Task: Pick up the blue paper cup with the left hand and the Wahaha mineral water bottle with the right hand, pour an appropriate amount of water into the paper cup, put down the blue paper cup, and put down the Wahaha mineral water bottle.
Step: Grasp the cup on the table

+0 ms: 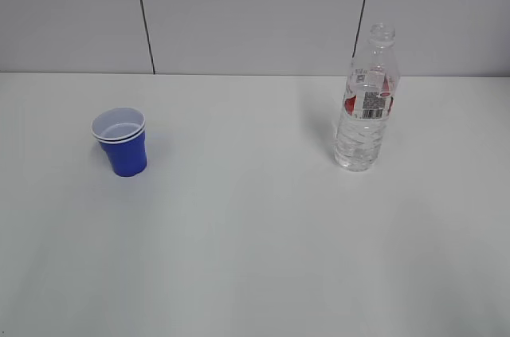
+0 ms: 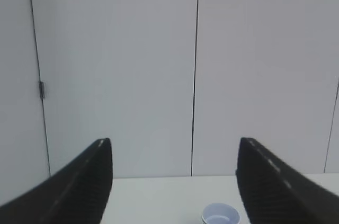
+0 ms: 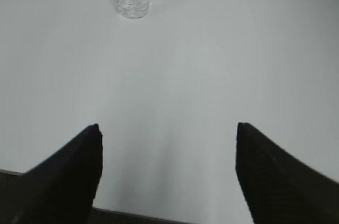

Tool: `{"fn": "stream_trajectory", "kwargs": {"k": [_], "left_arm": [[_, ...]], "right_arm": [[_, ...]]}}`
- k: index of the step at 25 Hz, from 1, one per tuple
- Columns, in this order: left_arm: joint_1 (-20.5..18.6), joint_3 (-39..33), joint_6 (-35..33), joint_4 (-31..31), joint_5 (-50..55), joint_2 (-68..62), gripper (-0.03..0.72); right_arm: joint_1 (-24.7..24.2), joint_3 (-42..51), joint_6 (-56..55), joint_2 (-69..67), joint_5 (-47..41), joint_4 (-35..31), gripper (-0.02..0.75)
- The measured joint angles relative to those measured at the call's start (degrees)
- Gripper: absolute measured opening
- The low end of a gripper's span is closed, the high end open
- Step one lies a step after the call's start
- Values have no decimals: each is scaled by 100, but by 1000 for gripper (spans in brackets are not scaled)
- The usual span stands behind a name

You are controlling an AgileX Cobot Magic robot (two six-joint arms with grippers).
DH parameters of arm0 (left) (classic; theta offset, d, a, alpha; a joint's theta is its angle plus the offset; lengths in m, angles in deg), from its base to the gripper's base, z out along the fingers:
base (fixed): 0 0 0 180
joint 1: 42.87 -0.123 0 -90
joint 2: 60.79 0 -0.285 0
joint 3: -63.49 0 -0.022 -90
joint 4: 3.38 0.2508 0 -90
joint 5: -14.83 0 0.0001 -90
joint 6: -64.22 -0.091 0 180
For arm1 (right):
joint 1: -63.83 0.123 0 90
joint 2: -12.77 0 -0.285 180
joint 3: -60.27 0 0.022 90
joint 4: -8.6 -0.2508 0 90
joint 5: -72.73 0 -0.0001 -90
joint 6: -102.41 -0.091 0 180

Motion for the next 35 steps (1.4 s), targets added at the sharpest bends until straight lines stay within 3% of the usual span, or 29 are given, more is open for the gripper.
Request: {"fn": "stream_trajectory", "kwargs": {"k": [8,16,19,25,35], "left_arm": [[0,-504,0,82,-1603,-587,552],[0,-541,0,-75,-2191,-1579,550],[0,-541,0,-75,-2374,-1777,547],[0,-541,0,-43,-2480,-2032,532],[51,-541,0,-31,-2794,-2431,525]], "right_arm": [[0,0,0,0,0,-11,587],[0,-24,0,0,131,-23,587],[0,-83,0,0,945,-167,587],[0,14,39,0,3549,-327,587],[0,113,727,-773,5722,-355,587]]}}
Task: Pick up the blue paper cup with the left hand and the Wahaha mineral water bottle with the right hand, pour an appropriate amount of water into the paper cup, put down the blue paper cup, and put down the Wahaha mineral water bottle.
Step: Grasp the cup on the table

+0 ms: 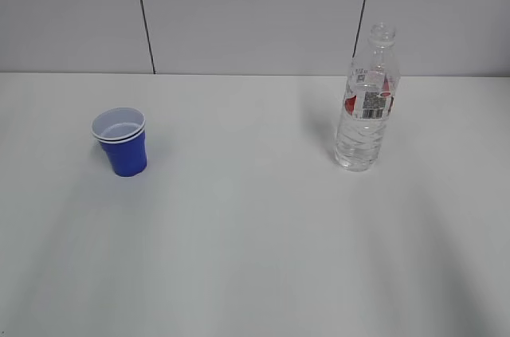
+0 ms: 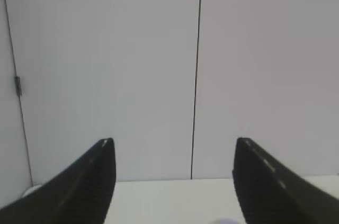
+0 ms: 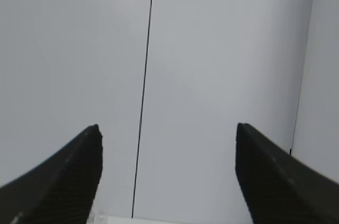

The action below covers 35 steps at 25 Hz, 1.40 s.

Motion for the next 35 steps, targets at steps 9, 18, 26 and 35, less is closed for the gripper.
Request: {"fn": "stream_trajectory", "kwargs": {"k": [9,18,26,35], "left_arm": [[852,0,0,270,-1078,-1304,500],[1036,0,0,347,-3081,-3436,499],[1036,0,0,81,-4837,-5158,499],[1065,0,-22,243,-5836,-5757,499]], "right_arm": [[0,0,-191,-1407,1676,427,587],[0,5,-1720,-3454,3103,3000,587],[0,13,-2168,-4707,3640,2695,587],[0,13,-2265,-5264,3490,1647,587]]}}
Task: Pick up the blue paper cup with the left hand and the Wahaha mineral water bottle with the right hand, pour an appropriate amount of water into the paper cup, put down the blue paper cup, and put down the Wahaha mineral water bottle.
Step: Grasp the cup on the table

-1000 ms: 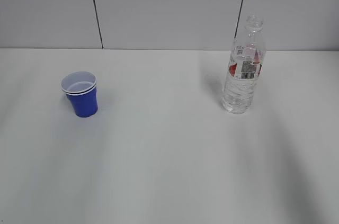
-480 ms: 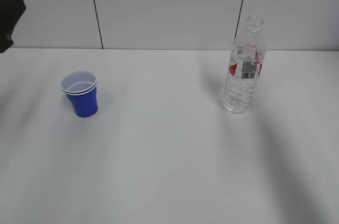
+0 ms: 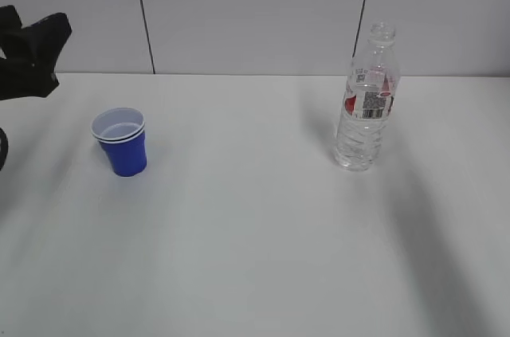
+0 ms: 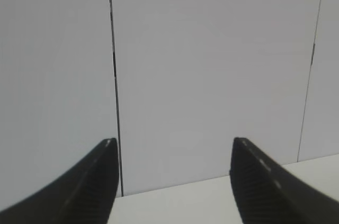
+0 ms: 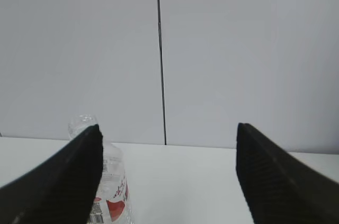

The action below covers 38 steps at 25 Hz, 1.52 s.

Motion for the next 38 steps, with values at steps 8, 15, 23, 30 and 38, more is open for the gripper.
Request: {"fn": "stream_trajectory", "kwargs": {"k": [8,15,23,30,38], "left_arm": [[0,0,-23,-65,-343,-911,499],[0,24,-23,-624,-534,-1670,499],[0,36,-23,-635,-670,-1997,499],[0,45,-23,-696,-694,-2209,499],[0,45,-23,-614,-694,-2415,534]], "right_arm": [[0,0,-143,-465,-13,-33,587],[0,0,-180,-566,76,210,587],[0,0,-624,-1157,280,932,587],[0,0,-686,-1972,1174,1215,587],[0,0,-690,-2105,1531,1500,587]]}}
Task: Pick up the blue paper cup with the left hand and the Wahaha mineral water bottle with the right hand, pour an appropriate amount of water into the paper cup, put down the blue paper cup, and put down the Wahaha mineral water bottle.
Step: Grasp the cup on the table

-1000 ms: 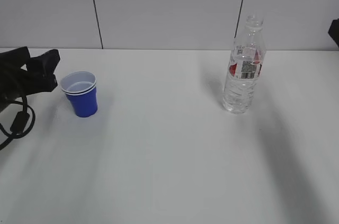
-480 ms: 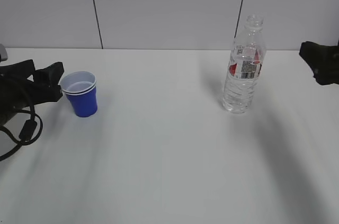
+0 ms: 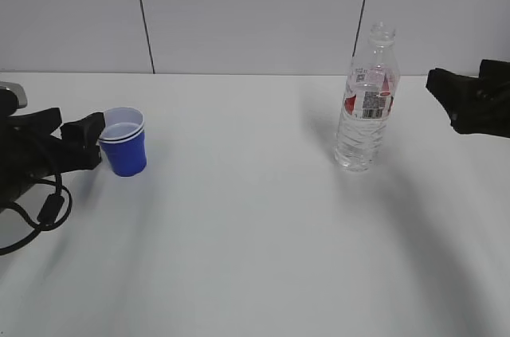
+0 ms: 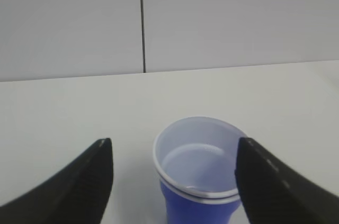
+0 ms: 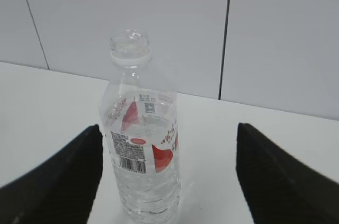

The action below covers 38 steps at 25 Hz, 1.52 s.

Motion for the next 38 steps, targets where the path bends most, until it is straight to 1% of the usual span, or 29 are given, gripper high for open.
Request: {"fn": "stream_trajectory", "kwargs": {"k": [2,5,7,11,13,17,27,38], "left_arm": [[0,0,0,-104,0,0,583],[0,4,0,-156,-29,-150,617],[0,4,0,-40,-38,-346,620],[0,13,0,618,-38,-699,608],[0,27,0,727,-38,-781,603],[0,135,0,590,-41,-1038,599],[0,716,0,260,-41,-1608,595],[0,1032,0,285,-52,-1870,594]], "right_arm": [[0,0,-23,0,91,103,587],[0,-10,-47,0,270,225,587],[0,-10,-82,0,358,308,587],[0,-10,-111,0,442,371,587],[0,-10,-120,0,442,369,587],[0,-10,-133,0,442,382,587],[0,-10,-145,0,442,382,587],[0,-10,-145,0,480,392,587]]}}
